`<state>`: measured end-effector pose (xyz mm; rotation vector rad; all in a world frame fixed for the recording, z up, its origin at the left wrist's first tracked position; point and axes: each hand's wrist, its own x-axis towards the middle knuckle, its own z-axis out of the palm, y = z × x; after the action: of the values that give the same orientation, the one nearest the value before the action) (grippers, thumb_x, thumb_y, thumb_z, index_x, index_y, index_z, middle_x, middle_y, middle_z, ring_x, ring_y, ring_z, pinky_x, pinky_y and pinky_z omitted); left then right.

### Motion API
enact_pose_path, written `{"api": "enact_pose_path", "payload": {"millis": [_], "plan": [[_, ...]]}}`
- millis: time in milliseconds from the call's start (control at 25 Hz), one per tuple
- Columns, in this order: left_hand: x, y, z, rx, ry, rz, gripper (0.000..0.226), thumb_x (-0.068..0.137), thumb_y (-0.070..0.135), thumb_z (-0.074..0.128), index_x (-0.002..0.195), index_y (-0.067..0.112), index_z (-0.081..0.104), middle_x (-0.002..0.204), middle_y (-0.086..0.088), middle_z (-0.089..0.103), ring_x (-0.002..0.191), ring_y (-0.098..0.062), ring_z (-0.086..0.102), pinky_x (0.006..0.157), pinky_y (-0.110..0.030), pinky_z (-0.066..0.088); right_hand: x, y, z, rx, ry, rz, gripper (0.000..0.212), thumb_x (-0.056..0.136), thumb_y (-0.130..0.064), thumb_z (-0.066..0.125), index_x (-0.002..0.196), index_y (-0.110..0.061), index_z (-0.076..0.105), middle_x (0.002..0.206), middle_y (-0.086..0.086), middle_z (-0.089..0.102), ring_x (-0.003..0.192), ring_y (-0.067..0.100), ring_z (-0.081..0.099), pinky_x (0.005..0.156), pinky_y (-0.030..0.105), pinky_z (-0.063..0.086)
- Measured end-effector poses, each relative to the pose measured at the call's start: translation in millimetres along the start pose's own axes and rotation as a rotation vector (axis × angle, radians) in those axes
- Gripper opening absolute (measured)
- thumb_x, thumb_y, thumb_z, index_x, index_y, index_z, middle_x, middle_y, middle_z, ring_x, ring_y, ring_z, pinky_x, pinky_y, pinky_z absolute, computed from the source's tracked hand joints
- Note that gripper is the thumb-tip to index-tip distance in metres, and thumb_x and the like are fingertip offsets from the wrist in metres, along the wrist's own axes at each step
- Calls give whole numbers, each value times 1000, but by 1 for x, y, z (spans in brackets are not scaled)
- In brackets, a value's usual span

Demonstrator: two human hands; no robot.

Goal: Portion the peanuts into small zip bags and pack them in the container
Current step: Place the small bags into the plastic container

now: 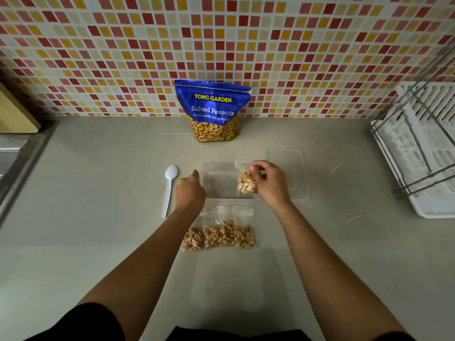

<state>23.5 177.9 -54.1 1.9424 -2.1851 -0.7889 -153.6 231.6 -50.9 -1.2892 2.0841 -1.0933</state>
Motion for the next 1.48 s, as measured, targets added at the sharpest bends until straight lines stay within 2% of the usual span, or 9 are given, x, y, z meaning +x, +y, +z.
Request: {"api": "enact_pose_path", "payload": {"millis": [120, 240, 520, 720, 800, 960, 1120, 1320, 1480], "plan": [[-1, -1, 3, 81, -18, 34, 40, 88, -3, 39, 127, -1, 48, 116, -20, 62, 88, -36, 62, 71, -36, 48, 16, -3, 17, -216, -198, 54, 31, 87, -15, 62, 116, -4, 61, 117, 15, 64, 108, 27, 60, 93, 27, 42], [-2, -1, 3, 32, 8, 7, 44, 87, -5, 37, 131, 1, 44, 103, -25, 64, 89, -39, 62, 79, -43, 53, 18, -4, 26, -522, -350, 25, 28, 88, -10, 56, 115, -1, 60, 120, 20, 61, 112, 33, 56, 94, 32, 44], [0, -1, 3, 42, 13, -18, 54, 89, -4, 38, 142, 3, 34, 104, -26, 62, 97, -39, 59, 85, -45, 52, 9, -20, 28, -824, -309, -36, 31, 88, 0, 52, 119, 0, 57, 134, 17, 34, 109, 31, 54, 90, 34, 47], [-10, 0, -3, 0, 23, 2, 55, 96, 16, 41, 146, 2, 22, 115, -23, 58, 106, -37, 56, 86, -41, 46, -23, -15, 8, -501, -122, 44, 33, 88, -18, 58, 120, -8, 56, 124, 14, 42, 101, 30, 56, 88, 31, 45], [-22, -8, -9, -50, 109, 9, 48, 96, 17, 42, 140, 2, 32, 121, -22, 56, 108, -36, 56, 87, -40, 45, -53, -8, -2, -361, -57, 82, 30, 88, -15, 57, 117, -11, 53, 118, 11, 45, 93, 26, 57, 79, 26, 42], [-50, -40, 0, -51, -25, -146, 43, 88, 14, 50, 130, 6, 44, 123, -20, 52, 111, -38, 54, 93, -40, 43, -98, 16, 0, -295, -276, 350, 35, 88, -28, 59, 116, -14, 44, 116, 10, 44, 94, 26, 54, 80, 27, 40], [-71, -53, 23, -130, -177, -250, 45, 84, 17, 55, 126, 7, 41, 124, -18, 47, 106, -39, 53, 83, -34, 45, -108, 16, 15, -285, -332, 337, 38, 85, -28, 64, 115, -15, 44, 103, 6, 40, 97, 29, 55, 77, 25, 36], [-77, -58, 12, -260, -130, -230, 33, 84, 14, 56, 116, 11, 46, 96, -16, 66, 87, -32, 63, 72, -34, 50, -109, 29, 20, -250, -295, 270, 33, 80, -15, 68, 111, -17, 56, 101, 8, 62, 96, 26, 59, 79, 26, 42], [-87, -58, -6, -249, -43, -62, 23, 88, 14, 59, 110, 11, 56, 78, -4, 65, 73, -23, 62, 69, -28, 51, -122, 35, 11, -141, -70, 258, 24, 80, -5, 65, 100, -18, 66, 101, 1, 66, 93, 18, 63, 80, 20, 44]]}}
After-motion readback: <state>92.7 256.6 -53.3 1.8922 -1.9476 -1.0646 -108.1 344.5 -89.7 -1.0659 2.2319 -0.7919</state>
